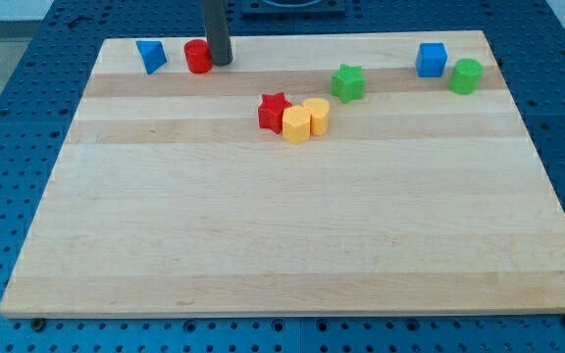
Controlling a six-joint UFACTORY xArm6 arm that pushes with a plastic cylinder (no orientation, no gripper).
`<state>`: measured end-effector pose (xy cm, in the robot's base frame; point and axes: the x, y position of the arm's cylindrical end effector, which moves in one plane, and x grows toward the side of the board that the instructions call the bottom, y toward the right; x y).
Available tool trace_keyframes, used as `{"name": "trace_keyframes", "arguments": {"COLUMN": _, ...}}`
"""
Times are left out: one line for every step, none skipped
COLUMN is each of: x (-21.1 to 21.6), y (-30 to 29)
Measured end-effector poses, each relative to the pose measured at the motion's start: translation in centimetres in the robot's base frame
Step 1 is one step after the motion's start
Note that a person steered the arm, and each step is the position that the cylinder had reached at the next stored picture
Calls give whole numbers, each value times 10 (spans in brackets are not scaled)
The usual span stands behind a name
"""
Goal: Point your arm towards the red star
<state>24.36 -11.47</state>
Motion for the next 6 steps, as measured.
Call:
{"name": "trace_keyframes", "arguments": {"x": 0, "y": -12}}
{"name": "trace_keyframes", "arguments": {"x": 0, "y": -20}}
{"name": "trace_keyframes", "arguments": {"x": 0, "y": -20}}
{"name": "trace_keyframes", "arguments": {"x": 13, "y": 54}}
{"name": "trace_keyframes", "arguments": {"x": 30, "y": 107}}
{"name": "trace_keyframes", "arguments": {"x": 62, "y": 117}}
